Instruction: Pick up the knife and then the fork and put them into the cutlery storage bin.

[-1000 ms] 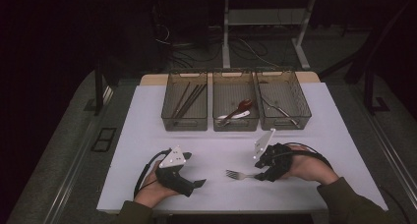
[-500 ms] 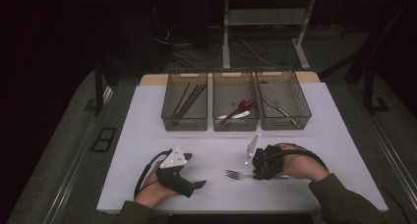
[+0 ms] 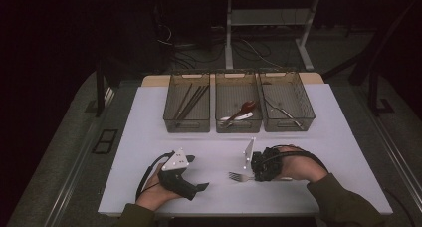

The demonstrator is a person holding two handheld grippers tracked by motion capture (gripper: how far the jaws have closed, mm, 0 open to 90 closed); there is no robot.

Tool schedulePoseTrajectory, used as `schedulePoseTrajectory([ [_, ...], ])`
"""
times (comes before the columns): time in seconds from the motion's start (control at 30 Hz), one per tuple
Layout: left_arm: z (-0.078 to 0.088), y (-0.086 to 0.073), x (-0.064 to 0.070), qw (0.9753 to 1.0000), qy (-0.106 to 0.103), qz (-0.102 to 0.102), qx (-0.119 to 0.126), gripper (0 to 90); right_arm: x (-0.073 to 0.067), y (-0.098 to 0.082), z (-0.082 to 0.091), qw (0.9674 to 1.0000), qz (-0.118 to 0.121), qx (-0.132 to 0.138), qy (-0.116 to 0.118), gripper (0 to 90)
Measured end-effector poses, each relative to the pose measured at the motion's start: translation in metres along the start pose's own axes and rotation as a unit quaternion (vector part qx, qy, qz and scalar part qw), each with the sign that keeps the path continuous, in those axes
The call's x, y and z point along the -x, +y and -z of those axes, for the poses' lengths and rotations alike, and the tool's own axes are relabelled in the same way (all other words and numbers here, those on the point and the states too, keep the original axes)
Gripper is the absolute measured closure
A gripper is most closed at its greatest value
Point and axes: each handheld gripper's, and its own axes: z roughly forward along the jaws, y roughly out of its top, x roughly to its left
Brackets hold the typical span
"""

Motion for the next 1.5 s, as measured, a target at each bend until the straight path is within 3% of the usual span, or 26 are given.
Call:
schedulePoseTrajectory([
  [0.23, 0.0, 0.0, 0.0, 1.0, 0.0, -0.001, 0.0, 0.0, -0.003, 0.005, 0.0, 0.9997, 0.014, -0.015, -0.009, 84.2],
  [0.43, 0.0, 0.0, 0.0, 1.0, -0.001, -0.001, 0.0, 0.0, -0.002, 0.004, 0.0, 0.9998, 0.014, -0.012, -0.008, 84.6],
  [0.57, 0.0, 0.0, 0.0, 1.0, 0.0, 0.001, 0.001, 0.0, -0.001, 0.001, 0.006, 0.9999, 0.0, 0.005, -0.009, 84.6],
  [0.77, 0.0, 0.0, 0.0, 1.0, -0.001, 0.001, 0.001, 0.0, 0.005, -0.011, 0.019, 0.9979, -0.027, 0.058, -0.012, 84.6],
  [1.0, 0.0, 0.0, 0.0, 1.0, 0.0, -0.001, 0.002, 0.0, 0.013, -0.028, 0.031, 0.9897, -0.072, 0.119, -0.035, 84.6],
  [1.23, 0.001, 0.0, 0.0, 1.0, -0.001, -0.001, 0.002, 0.0, 0.018, -0.04, 0.037, 0.9809, -0.106, 0.157, -0.045, 84.6],
  [1.33, 0.001, 0.0, 0.0, 1.0, 0.0, 0.0, 0.003, 0.0, 0.02, -0.046, 0.039, 0.9761, -0.119, 0.175, -0.047, 84.7],
  [1.5, 0.001, 0.0, 0.0, 1.0, -0.001, 0.003, 0.003, 0.0, 0.023, -0.055, 0.042, 0.9654, -0.152, 0.206, -0.047, 84.6],
])
